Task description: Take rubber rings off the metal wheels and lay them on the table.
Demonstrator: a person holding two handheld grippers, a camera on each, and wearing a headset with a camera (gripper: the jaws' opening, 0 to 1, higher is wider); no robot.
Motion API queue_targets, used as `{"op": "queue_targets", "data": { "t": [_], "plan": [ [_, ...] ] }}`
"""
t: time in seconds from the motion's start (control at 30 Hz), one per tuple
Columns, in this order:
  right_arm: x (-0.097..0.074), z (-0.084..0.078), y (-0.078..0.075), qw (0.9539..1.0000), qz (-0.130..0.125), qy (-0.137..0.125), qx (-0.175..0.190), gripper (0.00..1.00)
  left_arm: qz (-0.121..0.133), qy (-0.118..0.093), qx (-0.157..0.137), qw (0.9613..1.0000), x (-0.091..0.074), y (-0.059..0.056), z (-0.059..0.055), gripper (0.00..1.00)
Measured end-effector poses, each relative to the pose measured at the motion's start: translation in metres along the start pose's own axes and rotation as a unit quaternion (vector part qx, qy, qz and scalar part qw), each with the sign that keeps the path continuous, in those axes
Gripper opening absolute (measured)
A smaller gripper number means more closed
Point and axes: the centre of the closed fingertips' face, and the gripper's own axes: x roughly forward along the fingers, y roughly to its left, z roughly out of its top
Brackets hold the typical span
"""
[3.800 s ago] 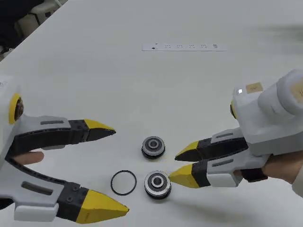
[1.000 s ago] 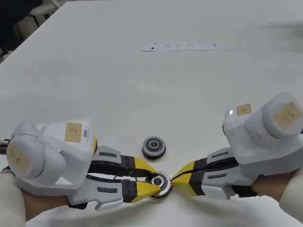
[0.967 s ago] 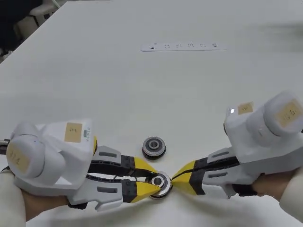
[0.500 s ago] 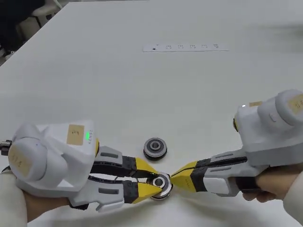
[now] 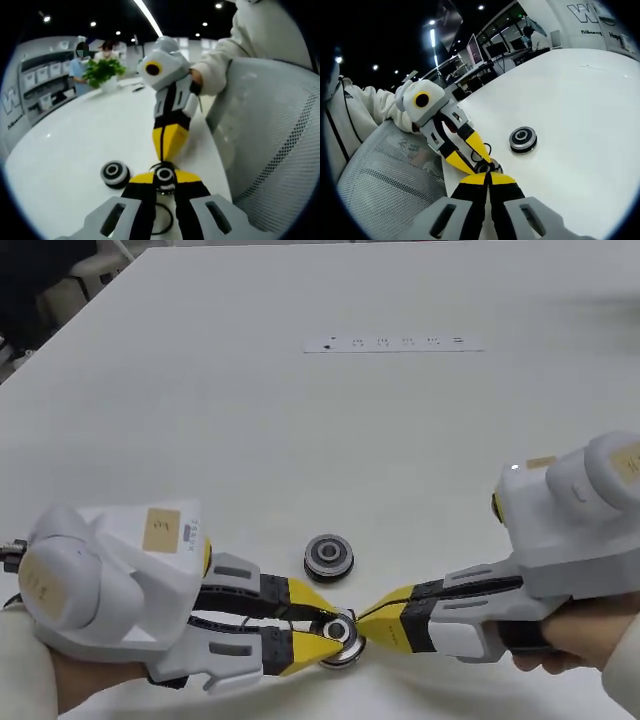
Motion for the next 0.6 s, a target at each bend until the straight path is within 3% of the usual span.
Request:
{"op": "queue_targets", "data": {
  "t": [0.6],
  "plan": [
    [0.0003,0.001,0.0011,0.9999,0.002,0.0,-0.015,0.0,0.001,0.0,-0.002,1.0,-0.0005,-0.0032,0.0032,0.13]
  ]
}}
